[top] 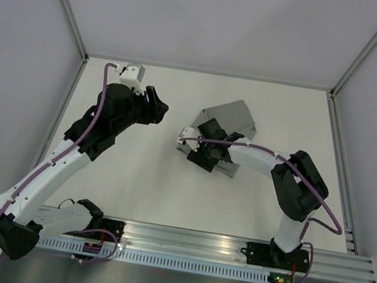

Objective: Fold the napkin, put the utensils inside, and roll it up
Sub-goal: Roll the napkin with the utensil

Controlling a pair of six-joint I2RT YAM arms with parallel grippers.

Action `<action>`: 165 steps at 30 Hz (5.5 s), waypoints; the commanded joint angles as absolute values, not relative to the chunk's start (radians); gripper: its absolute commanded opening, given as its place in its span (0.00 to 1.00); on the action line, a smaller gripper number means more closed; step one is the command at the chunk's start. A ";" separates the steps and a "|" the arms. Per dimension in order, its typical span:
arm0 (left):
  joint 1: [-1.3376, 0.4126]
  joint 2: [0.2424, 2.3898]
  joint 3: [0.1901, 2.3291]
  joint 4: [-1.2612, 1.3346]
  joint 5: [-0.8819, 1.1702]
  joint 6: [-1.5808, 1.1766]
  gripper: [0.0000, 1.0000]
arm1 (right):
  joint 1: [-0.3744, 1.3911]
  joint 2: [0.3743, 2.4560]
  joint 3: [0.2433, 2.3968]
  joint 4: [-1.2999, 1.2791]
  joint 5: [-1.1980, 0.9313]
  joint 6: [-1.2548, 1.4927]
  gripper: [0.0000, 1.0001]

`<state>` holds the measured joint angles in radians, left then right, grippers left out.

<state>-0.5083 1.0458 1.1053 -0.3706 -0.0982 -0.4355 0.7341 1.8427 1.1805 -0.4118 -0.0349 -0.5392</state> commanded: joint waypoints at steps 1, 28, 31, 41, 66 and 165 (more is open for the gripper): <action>-0.514 1.017 1.083 -0.380 -0.089 -0.388 0.60 | 0.735 1.858 1.164 -0.354 -0.006 -0.555 0.71; -0.574 1.035 0.939 -0.158 -0.049 -0.373 0.59 | 0.664 1.937 1.061 -0.422 -0.150 -0.637 0.22; -0.601 1.026 0.896 -0.085 -0.061 -0.362 0.58 | 0.641 1.947 1.075 -0.459 -0.205 -0.644 0.21; -0.725 0.943 0.686 0.253 -0.095 -0.255 0.55 | 0.535 1.960 1.138 -0.643 -0.386 -0.713 0.18; -1.077 1.265 0.480 0.851 -0.124 0.432 0.55 | 0.399 2.085 1.235 -0.916 -0.522 -0.864 0.15; -0.726 2.299 1.604 -0.601 0.998 0.367 0.02 | 0.040 1.338 0.902 -0.614 -0.664 -0.828 0.62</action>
<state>-0.7502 2.2448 1.5688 -0.4858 0.9031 0.3927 0.0154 1.4136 0.9531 -0.6903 -0.6254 -0.7334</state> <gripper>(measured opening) 0.108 0.616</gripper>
